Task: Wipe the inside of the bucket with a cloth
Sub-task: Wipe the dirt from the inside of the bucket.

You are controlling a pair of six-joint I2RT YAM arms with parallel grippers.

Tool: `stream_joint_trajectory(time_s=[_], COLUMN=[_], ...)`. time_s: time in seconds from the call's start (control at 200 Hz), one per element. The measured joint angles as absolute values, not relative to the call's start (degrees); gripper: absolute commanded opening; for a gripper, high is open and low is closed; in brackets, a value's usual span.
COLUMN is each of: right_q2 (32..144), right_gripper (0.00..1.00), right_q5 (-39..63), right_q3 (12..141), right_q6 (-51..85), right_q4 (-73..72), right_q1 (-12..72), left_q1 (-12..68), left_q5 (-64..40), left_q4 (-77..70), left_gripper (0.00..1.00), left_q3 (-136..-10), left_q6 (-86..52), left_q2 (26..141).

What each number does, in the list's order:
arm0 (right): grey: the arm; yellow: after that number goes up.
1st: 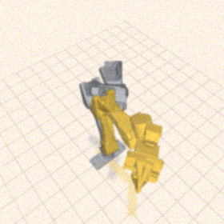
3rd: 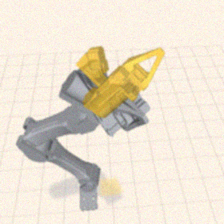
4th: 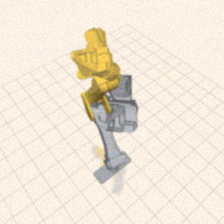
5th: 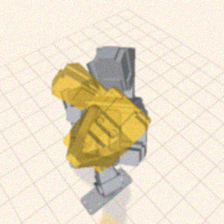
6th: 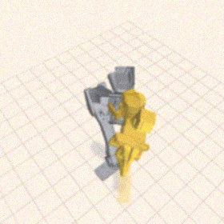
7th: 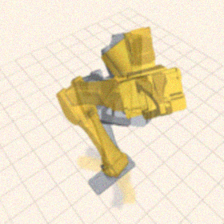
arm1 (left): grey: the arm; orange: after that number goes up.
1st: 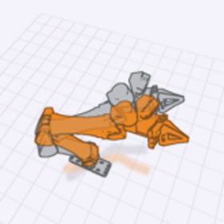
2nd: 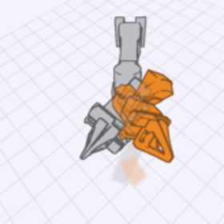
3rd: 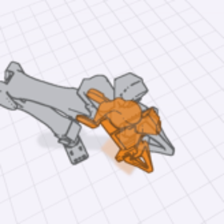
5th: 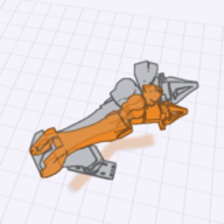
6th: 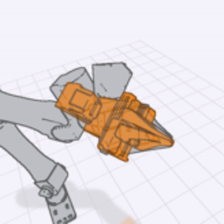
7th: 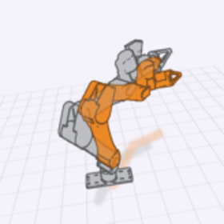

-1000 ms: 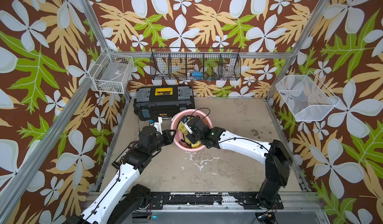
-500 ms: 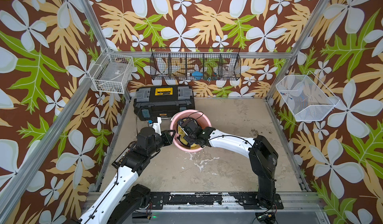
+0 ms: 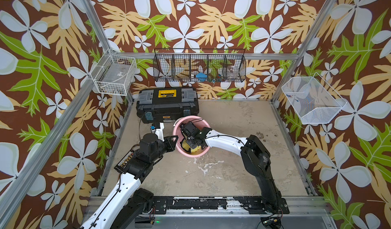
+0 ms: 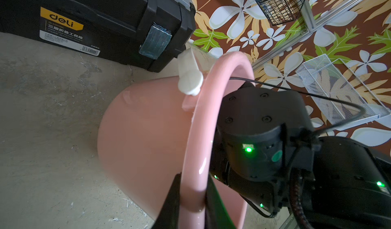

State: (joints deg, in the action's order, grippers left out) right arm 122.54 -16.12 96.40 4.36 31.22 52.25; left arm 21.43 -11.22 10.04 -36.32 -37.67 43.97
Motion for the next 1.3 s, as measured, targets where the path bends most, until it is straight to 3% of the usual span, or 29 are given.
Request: stream_joint_trajectory(time_s=[0.46, 0.941, 1.126, 1.296], right_q2=[118.9, 103.9, 95.9, 90.5], right_gripper=[0.0, 0.0, 0.0, 0.0], right_q5=[11.9, 37.0, 36.7, 24.8], right_q3=[91.4, 74.5, 73.2, 74.6], right_q6=[9.1, 19.8, 20.9, 18.9], right_q4=[33.8, 14.9, 12.0, 12.3], right_q1=[51.9, 51.7, 51.8, 51.8], left_q1=[21.5, 21.5, 21.5, 21.5], left_q5=[-10.9, -8.6, -7.9, -8.0], left_q4=[5.3, -0.4, -0.4, -0.9], left_gripper=[0.0, 0.0, 0.0, 0.0], left_q3=[-31.8, -28.5, -28.6, -28.4], left_q6=[-38.4, -42.3, -42.5, -42.2], left_q2=[43.1, 42.5, 42.7, 42.6])
